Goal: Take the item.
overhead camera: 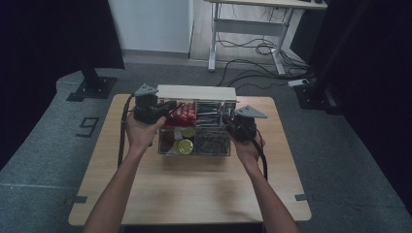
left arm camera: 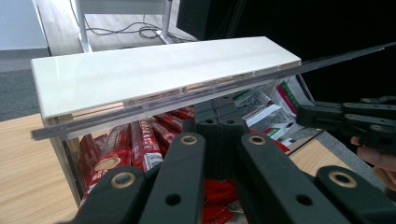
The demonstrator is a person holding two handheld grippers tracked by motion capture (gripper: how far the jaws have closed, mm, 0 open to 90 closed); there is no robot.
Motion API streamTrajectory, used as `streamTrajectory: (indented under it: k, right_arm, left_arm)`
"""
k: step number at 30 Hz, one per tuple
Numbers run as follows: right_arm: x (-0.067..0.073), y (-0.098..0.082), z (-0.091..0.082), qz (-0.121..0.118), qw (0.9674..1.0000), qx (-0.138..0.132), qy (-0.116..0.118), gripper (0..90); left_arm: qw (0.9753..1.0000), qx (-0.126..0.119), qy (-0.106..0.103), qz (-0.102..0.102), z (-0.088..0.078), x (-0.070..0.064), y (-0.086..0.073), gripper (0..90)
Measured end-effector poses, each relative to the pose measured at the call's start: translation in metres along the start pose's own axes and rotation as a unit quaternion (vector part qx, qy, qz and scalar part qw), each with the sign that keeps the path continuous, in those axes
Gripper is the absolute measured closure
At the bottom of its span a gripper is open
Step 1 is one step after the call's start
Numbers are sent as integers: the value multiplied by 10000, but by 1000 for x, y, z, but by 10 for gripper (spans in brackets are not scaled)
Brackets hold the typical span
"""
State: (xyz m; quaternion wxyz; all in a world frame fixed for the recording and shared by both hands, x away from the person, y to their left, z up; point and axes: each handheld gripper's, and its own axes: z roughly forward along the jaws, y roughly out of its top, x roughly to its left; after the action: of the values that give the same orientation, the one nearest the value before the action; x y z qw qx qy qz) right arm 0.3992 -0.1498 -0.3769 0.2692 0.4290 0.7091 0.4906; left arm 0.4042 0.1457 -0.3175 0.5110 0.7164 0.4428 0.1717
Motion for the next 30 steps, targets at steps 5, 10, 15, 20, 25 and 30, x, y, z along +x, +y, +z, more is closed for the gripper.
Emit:
streamTrajectory:
  k: [5,10,15,20,25,30]
  right_arm:
    - [1,0,-11,8,9998,-195,84,875]
    - [2,-1,-21,77,9992,-318,245,877]
    - [-1,0,-28,139,9985,-467,268,877]
    - [-2,-1,-32,46,9985,-486,253,878]
    - [-2,-1,-37,71,9978,-591,278,879]
    - [-4,0,-45,66,9971,-697,303,879]
  left_arm:
    - [10000,8,-2,5,1,0,1,900]
    - [10000,18,-15,-19,2,1,1,900]
    - [10000,27,-12,-30,2,1,2,900]
    - [10000,27,-2,-26,3,0,2,900]
    - [10000,23,-2,-30,3,0,2,900]
    - [10000,17,-1,-35,3,0,2,900]
